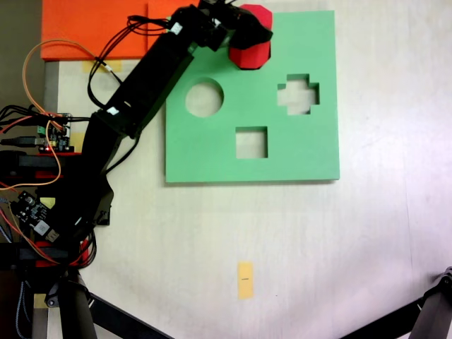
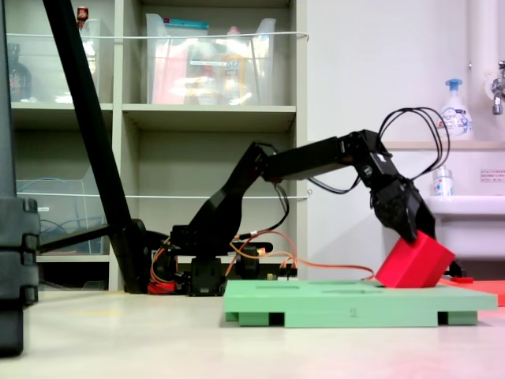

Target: Put the octagonal pillar block into the corresponding hole

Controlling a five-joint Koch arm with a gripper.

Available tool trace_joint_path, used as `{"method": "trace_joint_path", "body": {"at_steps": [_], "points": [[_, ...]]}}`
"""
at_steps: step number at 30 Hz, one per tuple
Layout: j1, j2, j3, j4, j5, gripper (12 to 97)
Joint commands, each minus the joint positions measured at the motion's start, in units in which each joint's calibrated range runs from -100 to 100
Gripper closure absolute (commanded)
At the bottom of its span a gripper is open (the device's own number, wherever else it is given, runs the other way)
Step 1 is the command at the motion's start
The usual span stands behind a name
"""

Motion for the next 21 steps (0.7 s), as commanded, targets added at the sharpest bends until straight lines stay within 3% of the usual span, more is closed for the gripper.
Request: {"method": "trace_joint_path", "body": {"at_steps": [1,14,21], "points": [[0.49,0.6,0.64,-2.5,-0.59,80.8],[0.0,1.16,0.64,-2.6,-0.59,80.5],[-0.05,1.16,0.64,-2.69,-0.59,70.9]]}}
